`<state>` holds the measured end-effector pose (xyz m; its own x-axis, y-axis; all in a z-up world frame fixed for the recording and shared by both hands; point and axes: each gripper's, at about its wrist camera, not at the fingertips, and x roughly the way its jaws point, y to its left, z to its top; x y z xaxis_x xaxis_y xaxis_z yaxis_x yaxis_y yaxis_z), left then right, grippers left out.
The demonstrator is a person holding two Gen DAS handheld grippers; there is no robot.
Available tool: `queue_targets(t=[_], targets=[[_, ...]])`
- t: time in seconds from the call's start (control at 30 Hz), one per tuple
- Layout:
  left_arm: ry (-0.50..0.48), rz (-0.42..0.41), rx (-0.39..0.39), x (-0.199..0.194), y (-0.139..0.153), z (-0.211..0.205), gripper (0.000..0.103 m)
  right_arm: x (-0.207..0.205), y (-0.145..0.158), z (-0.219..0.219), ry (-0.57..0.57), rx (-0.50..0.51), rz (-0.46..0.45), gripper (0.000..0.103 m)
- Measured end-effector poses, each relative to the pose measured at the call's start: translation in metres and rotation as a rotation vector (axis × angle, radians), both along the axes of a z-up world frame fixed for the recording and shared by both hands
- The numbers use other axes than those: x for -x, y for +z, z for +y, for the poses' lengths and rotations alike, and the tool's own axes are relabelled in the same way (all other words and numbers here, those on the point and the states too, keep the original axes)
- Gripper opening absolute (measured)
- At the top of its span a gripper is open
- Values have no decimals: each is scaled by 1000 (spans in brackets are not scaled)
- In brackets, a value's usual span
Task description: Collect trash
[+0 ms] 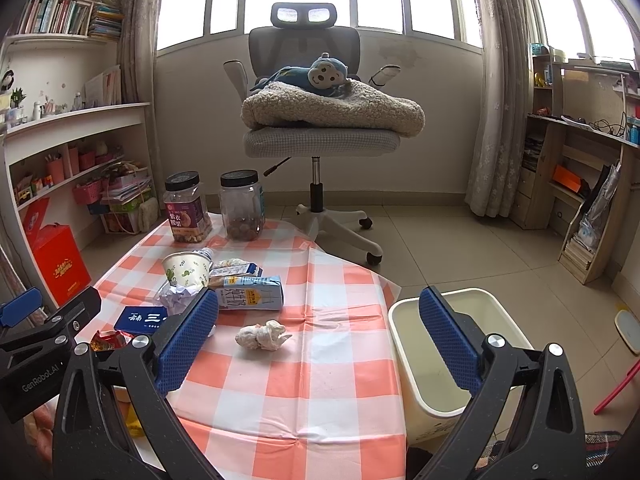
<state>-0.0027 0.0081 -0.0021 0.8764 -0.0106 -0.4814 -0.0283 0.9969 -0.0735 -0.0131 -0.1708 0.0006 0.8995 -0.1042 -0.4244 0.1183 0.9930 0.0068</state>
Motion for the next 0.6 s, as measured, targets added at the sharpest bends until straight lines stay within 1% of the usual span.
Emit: queue_targets(t=[0.27,0.47,0.6], targets=[[1,2,0,1,-2,2,96,0,0,0,2,-2,2,96],[7,9,2,8,-12,11,96,0,-1,0,2,-3,3,96],[8,16,0,10,-13,13,96,0,-2,0,1,-2,5,96]])
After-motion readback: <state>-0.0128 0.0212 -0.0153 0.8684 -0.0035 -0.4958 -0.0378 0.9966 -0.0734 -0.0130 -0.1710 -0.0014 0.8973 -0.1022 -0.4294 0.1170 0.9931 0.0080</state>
